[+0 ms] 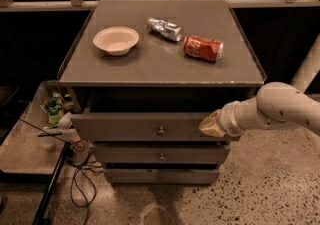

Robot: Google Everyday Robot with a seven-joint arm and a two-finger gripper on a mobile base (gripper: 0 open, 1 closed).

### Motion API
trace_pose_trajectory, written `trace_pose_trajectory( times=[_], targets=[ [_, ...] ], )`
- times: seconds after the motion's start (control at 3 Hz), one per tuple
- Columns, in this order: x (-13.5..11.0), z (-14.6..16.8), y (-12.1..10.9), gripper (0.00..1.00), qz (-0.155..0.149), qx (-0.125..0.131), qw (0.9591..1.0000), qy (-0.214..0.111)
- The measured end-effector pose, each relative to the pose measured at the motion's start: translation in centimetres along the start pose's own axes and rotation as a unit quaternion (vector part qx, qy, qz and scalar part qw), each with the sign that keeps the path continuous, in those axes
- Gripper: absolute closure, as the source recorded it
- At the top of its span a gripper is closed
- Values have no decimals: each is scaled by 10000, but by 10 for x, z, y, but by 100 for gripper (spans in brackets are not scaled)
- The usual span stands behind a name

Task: Close top drawer

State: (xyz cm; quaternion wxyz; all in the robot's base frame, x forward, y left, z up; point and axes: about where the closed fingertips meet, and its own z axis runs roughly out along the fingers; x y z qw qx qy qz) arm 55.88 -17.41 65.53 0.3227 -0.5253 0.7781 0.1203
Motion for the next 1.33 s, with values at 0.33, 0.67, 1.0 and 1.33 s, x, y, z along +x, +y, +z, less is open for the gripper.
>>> trace_pose_trajectory(
  times=[0.33, 0.67, 1.0, 1.33],
  targets=[
    [0, 0, 0, 40, 0, 0, 10000, 0],
    [0, 0, 0, 17, 0, 0, 10000, 0],
    [0, 0, 0, 0, 0, -1, 10000, 0],
    [0, 0, 0, 0, 0, -1, 10000, 0]
  ],
)
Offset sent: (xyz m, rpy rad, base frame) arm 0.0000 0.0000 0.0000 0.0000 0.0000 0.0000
